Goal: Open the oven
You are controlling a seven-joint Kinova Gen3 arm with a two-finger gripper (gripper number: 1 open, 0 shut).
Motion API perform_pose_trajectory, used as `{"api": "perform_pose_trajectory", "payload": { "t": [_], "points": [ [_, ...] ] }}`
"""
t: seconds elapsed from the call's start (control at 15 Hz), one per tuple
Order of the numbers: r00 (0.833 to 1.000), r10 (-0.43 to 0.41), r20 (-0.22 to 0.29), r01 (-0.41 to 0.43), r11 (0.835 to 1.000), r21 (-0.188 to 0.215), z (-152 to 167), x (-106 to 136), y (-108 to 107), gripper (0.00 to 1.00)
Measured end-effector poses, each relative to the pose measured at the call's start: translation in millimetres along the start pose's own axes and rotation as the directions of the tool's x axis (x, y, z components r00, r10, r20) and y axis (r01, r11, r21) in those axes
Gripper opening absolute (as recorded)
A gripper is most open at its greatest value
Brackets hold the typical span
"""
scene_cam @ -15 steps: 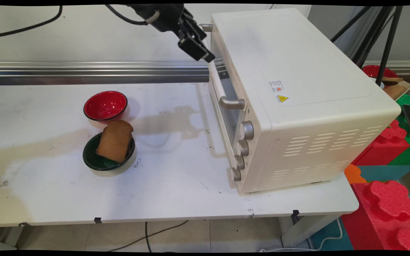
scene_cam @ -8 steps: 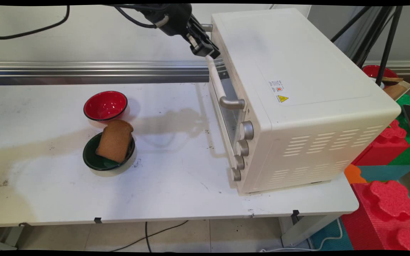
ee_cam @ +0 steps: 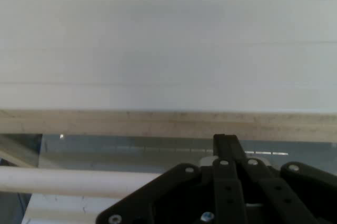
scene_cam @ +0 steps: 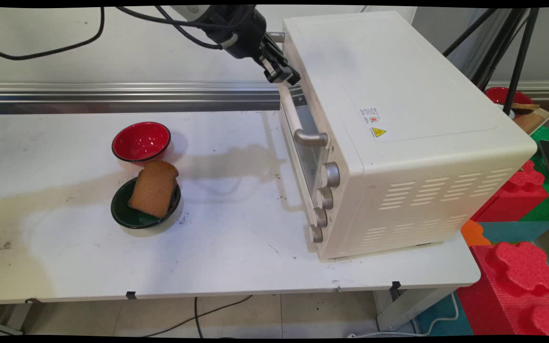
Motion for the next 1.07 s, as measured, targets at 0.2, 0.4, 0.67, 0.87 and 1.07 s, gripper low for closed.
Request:
{"api": "perform_pose_trajectory", "payload": {
  "t": [0.2,0.4,0.67,0.87,1.07],
  "points": [
    [1.000,0.000,-0.004,0.000,1.000,-0.006,7.5,-2.1,0.1,0.00],
    [1.000,-0.004,-0.005,0.004,1.000,-0.010,13.3,-4.6,0.4,0.00],
    [1.000,-0.012,0.004,0.012,1.000,-0.008,18.7,-10.3,0.8,0.00],
    [1.000,-0.020,0.021,0.020,1.000,0.000,19.1,-17.8,0.6,0.00],
    [0.999,-0.025,0.041,0.024,1.000,0.008,15.2,-25.7,0.2,0.00]
  ]
}}
